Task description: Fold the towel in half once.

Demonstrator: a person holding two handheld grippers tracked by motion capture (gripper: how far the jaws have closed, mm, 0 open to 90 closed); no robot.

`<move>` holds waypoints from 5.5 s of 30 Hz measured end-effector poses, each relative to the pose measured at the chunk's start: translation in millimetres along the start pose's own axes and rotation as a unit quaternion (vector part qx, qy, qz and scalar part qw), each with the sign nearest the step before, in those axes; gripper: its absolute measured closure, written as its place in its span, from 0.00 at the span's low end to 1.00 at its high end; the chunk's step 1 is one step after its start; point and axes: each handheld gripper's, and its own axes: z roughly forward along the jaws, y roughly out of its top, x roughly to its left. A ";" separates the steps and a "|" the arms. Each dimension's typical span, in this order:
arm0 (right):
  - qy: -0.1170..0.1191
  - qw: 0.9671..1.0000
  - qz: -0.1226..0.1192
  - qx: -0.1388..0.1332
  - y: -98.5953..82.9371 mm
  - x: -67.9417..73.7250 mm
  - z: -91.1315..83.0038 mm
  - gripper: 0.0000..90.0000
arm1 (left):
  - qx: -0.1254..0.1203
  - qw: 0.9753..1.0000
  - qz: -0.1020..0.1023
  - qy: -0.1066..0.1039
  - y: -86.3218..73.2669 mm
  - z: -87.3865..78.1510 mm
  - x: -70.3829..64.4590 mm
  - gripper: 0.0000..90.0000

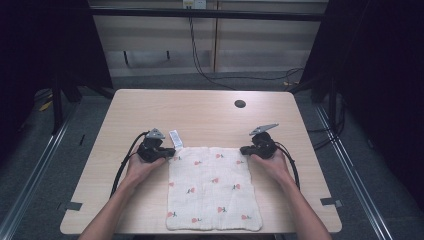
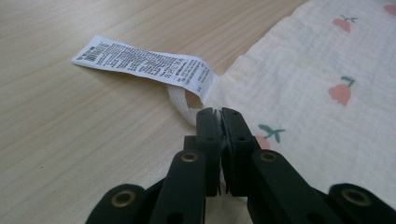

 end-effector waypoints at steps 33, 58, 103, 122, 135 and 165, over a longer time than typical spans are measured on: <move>0.010 0.992 0.006 -0.128 21.3 1.8 -49.8 0.97 | -0.110 0.994 0.001 -0.025 26.3 -48.0 -5.8 0.97; 0.031 0.988 -0.033 -0.145 6.8 26.1 -104.8 0.97 | -0.128 0.990 0.030 -0.051 18.4 -87.0 -39.2 0.97; 0.069 0.990 -0.069 -0.104 -55.1 81.1 -132.0 0.97 | -0.060 0.991 0.072 -0.095 -32.8 -103.7 -86.3 0.97; 0.077 0.995 -0.059 -0.031 -95.1 89.1 -104.3 0.97 | -0.006 0.988 0.096 -0.121 -58.8 -73.8 -100.2 0.96; 0.098 0.993 -0.061 -0.025 -102.0 94.4 -109.9 0.87 | 0.008 0.988 0.089 -0.129 -68.7 -77.5 -108.7 0.86; 0.177 0.977 -0.117 0.006 -44.0 167.0 -32.8 0.63 | 0.038 0.992 0.087 -0.082 -17.0 -30.0 -85.6 0.67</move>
